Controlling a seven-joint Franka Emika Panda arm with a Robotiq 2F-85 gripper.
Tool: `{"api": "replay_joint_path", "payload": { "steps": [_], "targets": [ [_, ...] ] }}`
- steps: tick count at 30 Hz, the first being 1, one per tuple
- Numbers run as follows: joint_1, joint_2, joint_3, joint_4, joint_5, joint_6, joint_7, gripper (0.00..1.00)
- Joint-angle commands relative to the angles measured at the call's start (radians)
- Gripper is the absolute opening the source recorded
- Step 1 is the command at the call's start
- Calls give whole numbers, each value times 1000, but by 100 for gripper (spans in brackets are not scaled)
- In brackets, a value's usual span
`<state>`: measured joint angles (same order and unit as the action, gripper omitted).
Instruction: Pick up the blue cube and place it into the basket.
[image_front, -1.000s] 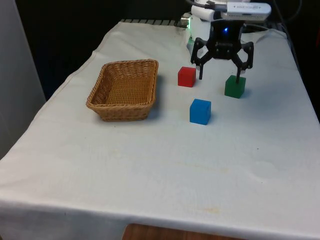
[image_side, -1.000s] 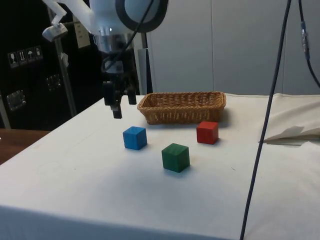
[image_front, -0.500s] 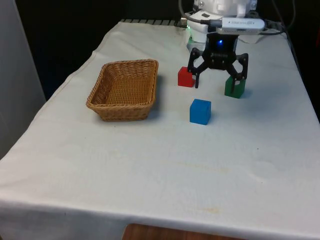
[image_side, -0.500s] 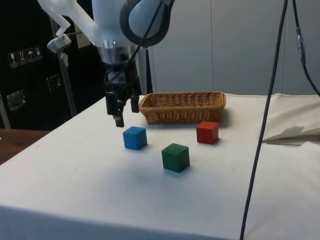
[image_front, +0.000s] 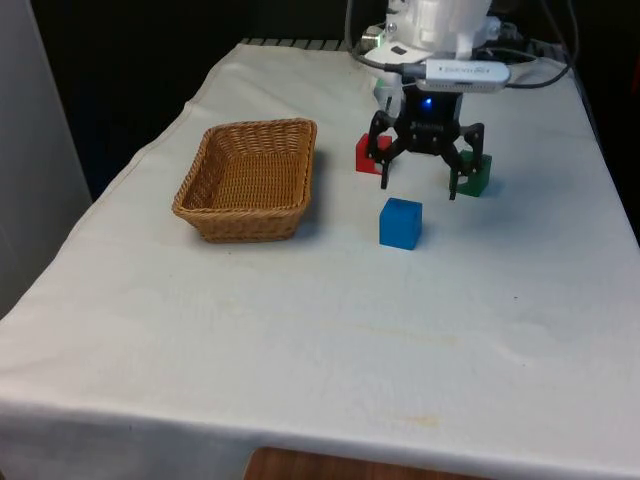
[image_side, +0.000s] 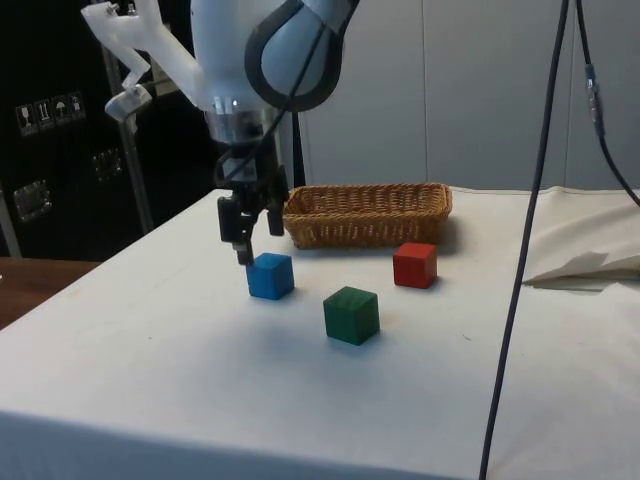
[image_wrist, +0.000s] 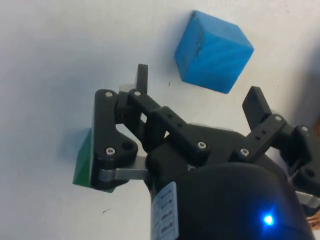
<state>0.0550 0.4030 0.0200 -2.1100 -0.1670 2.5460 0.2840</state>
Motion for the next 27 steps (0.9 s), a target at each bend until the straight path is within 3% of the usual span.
{"api": "replay_joint_path", "payload": {
  "steps": [1, 3, 4, 10, 11, 12, 18, 19, 20, 26, 27],
  "targets": [
    [6, 4, -11, -1, -16, 16, 16, 100],
    [0, 3, -2, 0, 0, 3, 0, 100],
    [6, 10, -15, -1, -16, 21, 16, 100],
    [6, 28, -28, 0, -15, 35, 16, 100],
    [0, 23, -18, 0, 0, 20, 1, 100],
    [7, 31, -30, 0, -15, 37, 16, 100],
    [8, 53, -38, 3, -15, 56, 22, 100],
    [0, 49, -28, 1, 0, 46, 7, 100],
    [8, 60, -41, 4, -15, 63, 24, 100],
    [11, 79, -48, 9, -17, 82, 33, 100],
    [0, 77, -35, 8, -1, 73, 17, 100]
  ]
}}
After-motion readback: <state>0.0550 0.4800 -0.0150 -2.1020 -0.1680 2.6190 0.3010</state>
